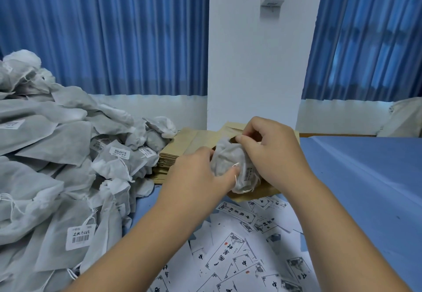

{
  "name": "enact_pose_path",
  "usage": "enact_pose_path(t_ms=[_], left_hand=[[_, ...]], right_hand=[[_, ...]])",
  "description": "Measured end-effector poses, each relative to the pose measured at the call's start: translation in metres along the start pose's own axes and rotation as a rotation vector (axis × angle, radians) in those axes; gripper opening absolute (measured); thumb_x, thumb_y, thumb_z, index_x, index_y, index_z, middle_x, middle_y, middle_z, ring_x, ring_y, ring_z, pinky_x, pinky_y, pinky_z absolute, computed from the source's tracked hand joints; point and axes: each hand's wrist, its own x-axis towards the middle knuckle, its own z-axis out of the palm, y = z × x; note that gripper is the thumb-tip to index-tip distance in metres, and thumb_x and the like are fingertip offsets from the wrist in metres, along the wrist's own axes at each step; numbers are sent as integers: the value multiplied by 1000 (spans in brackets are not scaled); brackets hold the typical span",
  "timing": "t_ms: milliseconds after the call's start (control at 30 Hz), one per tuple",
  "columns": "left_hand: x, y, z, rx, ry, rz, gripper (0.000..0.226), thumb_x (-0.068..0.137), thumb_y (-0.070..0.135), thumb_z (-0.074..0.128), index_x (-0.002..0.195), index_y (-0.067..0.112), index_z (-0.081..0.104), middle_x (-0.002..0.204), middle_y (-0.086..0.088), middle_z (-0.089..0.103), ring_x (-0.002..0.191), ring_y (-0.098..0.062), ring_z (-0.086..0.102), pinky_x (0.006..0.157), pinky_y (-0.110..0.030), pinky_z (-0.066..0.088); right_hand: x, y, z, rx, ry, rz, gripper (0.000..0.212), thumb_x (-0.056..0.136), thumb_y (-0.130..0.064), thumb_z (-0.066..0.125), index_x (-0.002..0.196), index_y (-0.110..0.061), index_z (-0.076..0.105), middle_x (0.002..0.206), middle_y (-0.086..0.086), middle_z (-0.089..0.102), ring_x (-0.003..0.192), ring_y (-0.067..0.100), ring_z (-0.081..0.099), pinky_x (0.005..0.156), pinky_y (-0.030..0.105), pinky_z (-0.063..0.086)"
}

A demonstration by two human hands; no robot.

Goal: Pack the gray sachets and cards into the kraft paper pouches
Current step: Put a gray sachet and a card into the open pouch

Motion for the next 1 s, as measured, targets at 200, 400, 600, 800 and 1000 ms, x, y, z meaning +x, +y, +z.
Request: enact_pose_path(t_ms=[200, 400, 600, 800, 1000], left_hand=[[-2, 2, 6, 39, -89, -29, 35, 80, 55, 56, 78, 20, 57, 71, 3, 63, 66, -14, 61, 56, -31, 48], [-4, 19, 15, -3, -83, -36, 32, 86, 38, 53, 62, 17, 47, 55, -1, 58, 58, -20, 63, 49, -27, 43], [8, 27, 19, 119, -128, -2, 34, 79, 31, 64, 60, 21, 36, 60, 5, 44, 56, -18, 43, 46, -26, 26], [12, 30, 30, 302, -72, 11, 25, 92, 31, 49, 107, 11, 46, 99, -8, 63, 94, -32, 63, 66, -31, 35], [25, 30, 35, 277, -102, 36, 17, 95, 21, 45, 108, 12, 51, 103, -11, 63, 98, -32, 63, 68, -31, 37]], right_hand=[[-2, -9, 4, -32, -25, -40, 14, 86, -21, 62, 73, -18, 57, 73, -9, 57, 75, 16, 54, 70, 40, 47], [-5, -17, 5, -66, -68, -59, 15, 89, -24, 59, 77, -16, 55, 79, -6, 57, 79, 19, 53, 72, 39, 45], [-4, -23, -2, -43, -88, -77, 15, 88, -22, 60, 74, -16, 56, 75, -8, 56, 78, 17, 53, 72, 39, 46], [-3, -25, -9, -66, -43, -105, 17, 88, -23, 61, 75, -15, 54, 76, -6, 58, 79, 20, 53, 71, 38, 44], [-6, -33, -6, -103, -64, -211, 13, 91, -27, 56, 80, -19, 55, 82, -6, 58, 80, 20, 53, 71, 36, 41]])
